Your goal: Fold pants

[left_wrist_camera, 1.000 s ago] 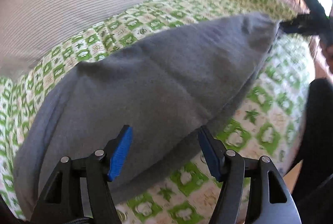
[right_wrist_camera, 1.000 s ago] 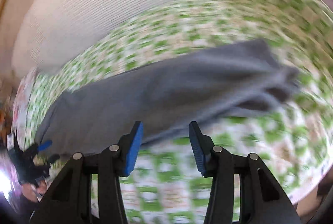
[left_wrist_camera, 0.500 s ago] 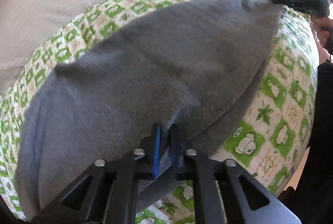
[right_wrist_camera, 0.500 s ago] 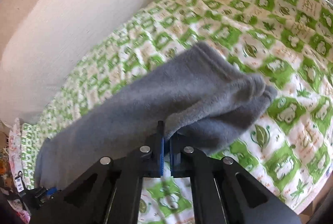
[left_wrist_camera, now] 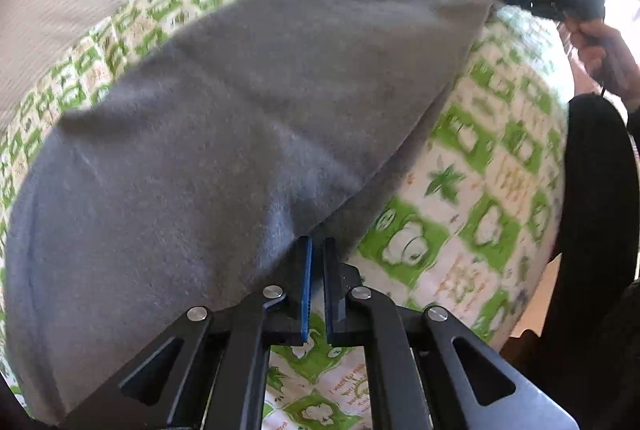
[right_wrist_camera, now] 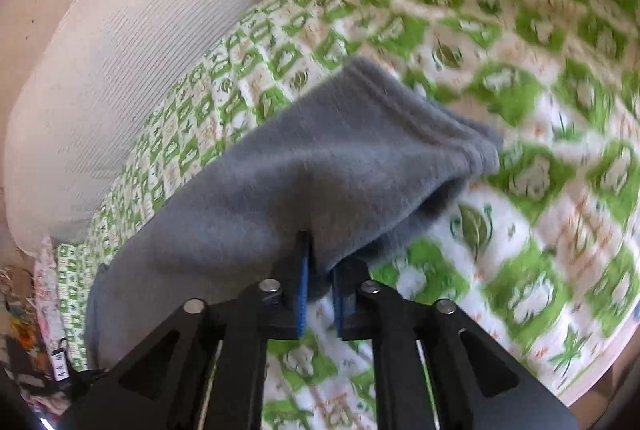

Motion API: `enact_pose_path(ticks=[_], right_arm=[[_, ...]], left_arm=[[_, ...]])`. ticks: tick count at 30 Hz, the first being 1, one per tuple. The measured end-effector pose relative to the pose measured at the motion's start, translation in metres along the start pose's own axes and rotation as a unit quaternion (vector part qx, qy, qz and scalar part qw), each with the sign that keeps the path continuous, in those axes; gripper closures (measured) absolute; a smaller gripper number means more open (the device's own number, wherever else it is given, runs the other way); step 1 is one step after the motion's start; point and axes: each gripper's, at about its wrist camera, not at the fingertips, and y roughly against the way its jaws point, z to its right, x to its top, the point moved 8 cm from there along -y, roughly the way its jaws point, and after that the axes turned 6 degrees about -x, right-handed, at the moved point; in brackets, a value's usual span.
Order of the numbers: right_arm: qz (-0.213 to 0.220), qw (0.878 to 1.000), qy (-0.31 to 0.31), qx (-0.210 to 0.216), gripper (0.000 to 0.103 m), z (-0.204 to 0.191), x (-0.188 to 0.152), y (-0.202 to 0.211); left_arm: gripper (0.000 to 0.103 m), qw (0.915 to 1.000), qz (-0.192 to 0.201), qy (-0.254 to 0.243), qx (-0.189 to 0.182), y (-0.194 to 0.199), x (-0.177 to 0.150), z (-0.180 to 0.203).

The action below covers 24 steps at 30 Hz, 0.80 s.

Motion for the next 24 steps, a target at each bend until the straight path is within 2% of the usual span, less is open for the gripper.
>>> enact_pose_path(ticks=[2,4,5,7,9,11,12,17,19,21,24], right_arm=[[0.019,1.0,0.005,0.007,0.084,0.001,0.0,0.016],[0.044,0.999,0.003,0.004,0.069,0.006,0.002,0.031],[0.053,0.999,0.0,0.005,0.067,0.009,0.004,0.036],[0.065,0.998,-0.007,0.007,0.066,0.015,0.008,0.042],[0.071,0.997,-0.013,0.003,0.066,0.022,0.01,0.044],[0.076,0.997,-0.026,0.0,0.066,0.033,0.011,0.044],[0.075,0.997,-0.033,0.003,0.066,0.037,0.011,0.043],[0.069,0.992,-0.097,0.043,0.066,0.067,0.013,0.037],[0.064,0.99,-0.112,0.06,0.066,0.073,0.016,0.033],[0.059,0.988,-0.124,0.074,0.066,0.074,0.017,0.028],[0.052,0.984,-0.138,0.099,0.066,0.071,0.019,0.019]], left_arm=[[0.083,0.9999,0.014,-0.002,-0.004,0.011,0.016,0.003],[0.075,0.9996,0.026,-0.003,-0.009,0.019,0.041,0.005],[0.069,0.9995,0.03,-0.004,-0.013,0.02,0.053,0.008],[0.064,0.999,0.038,-0.007,-0.022,0.019,0.087,0.015],[0.064,0.9984,0.047,-0.018,-0.027,0.013,0.118,0.021],[0.057,0.9976,0.049,-0.033,-0.037,0.004,0.155,0.036],[0.056,0.9973,0.05,-0.038,-0.039,0.002,0.161,0.034],[0.054,0.9947,0.036,-0.062,-0.074,-0.028,0.224,0.073],[0.053,0.9925,0.025,-0.07,-0.097,-0.043,0.25,0.088],[0.046,0.9914,0.017,-0.073,-0.107,-0.055,0.27,0.101],[0.045,0.9886,0.003,-0.08,-0.128,-0.08,0.303,0.118]])
